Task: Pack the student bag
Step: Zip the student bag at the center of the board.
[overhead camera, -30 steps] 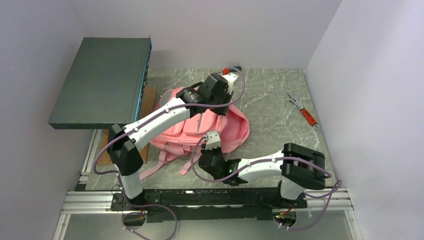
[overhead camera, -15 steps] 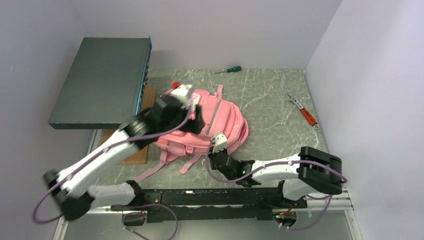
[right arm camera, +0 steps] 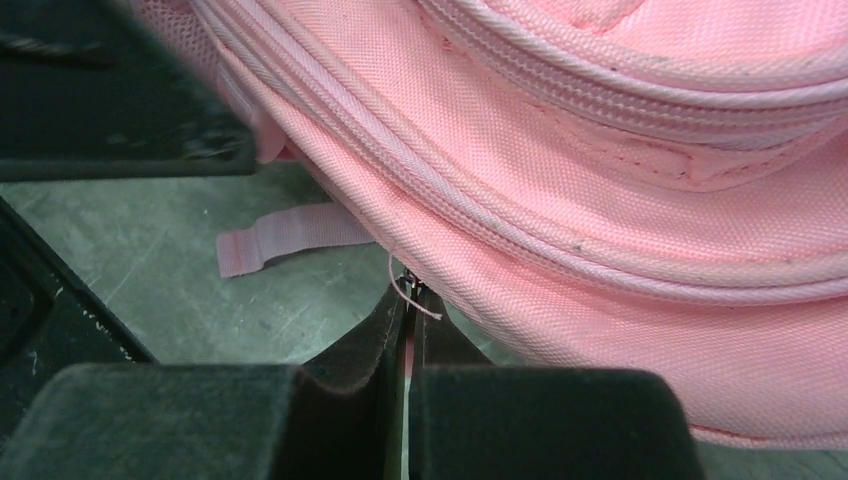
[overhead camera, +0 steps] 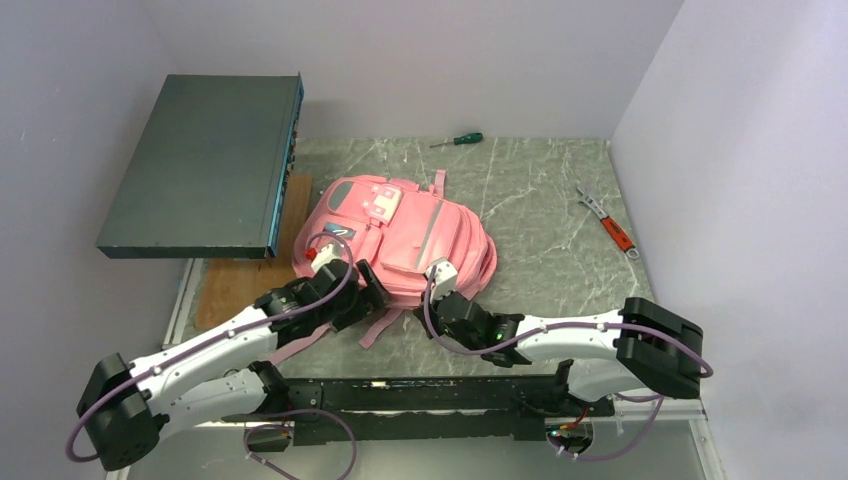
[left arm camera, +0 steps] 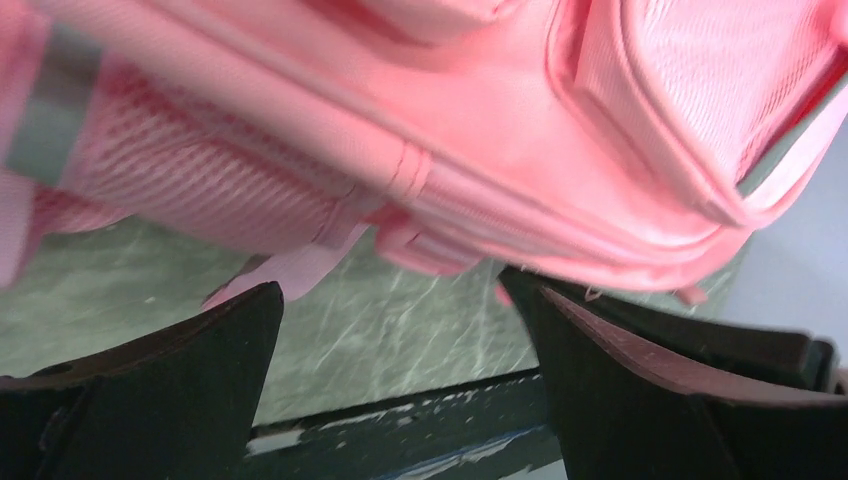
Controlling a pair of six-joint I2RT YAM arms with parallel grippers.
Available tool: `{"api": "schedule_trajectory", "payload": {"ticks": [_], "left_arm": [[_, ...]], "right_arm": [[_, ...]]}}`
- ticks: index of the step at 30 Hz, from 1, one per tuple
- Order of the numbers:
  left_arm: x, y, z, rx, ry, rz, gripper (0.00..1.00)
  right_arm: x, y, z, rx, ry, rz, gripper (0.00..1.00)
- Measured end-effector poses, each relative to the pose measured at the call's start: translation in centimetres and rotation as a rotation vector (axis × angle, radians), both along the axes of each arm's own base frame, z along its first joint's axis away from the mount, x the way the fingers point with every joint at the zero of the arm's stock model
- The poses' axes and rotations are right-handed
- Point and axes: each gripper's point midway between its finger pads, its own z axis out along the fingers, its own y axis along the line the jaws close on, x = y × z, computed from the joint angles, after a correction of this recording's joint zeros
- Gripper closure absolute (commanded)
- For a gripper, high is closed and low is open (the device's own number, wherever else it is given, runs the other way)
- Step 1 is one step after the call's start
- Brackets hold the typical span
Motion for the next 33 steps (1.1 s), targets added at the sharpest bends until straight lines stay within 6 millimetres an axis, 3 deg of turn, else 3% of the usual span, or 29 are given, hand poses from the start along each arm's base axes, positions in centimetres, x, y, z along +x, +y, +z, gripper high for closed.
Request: {"api": "schedule_trajectory", "payload": {"ticks": [3,5,8,12,15,19,22,25,29,33], "left_arm": [[1.3,-1.3,-0.5,-0.039,-0.001,0.047,0.02],[1.9,-1.9,-0.7,-0.043,-0.015,0.064,0.13],[2.4,-2.2,-1.2,-0.038,-0.041,0.09,0.36],[2.8,-1.3,-2.5,-0.023,-0.051,0.147,0.44],[3.3,0.0,-3.6,0.016,-0.044,0.199,0.44],[3.8,2.1,-5.0,0.092,-0.024,0.276,0.38],[3.9,3.8,-5.2,0.145,-0.033,0.325,0.34],[4.1,4.7,-4.6,0.162,-0.061,0.343,0.25],[4.2,5.0,-2.6,0.189,-0.164,0.223,0.22],[3.7,2.7,0.4,0.119,-0.374,-0.039,0.18]], "right_arm": [[-0.4,0.2,-0.1,-0.005,0.004,0.029,1.0],[-0.6,0.2,-0.2,-0.016,0.006,0.046,1.0],[-0.9,0.0,-0.6,-0.04,0.01,0.068,1.0],[-1.0,-0.9,-1.5,-0.093,0.019,0.047,1.0],[-0.7,-2.7,-2.2,-0.139,0.041,-0.043,1.0],[0.2,-6.6,-2.7,-0.205,0.138,-0.352,1.0],[0.8,-9.4,-1.9,-0.193,0.176,-0.593,1.0],[1.5,-10.6,-0.8,-0.172,0.138,-0.694,1.0],[3.0,-10.9,-0.5,-0.268,-0.004,-0.546,1.0],[2.8,-11.2,-0.3,-0.247,-0.107,-0.271,1.0]]}}
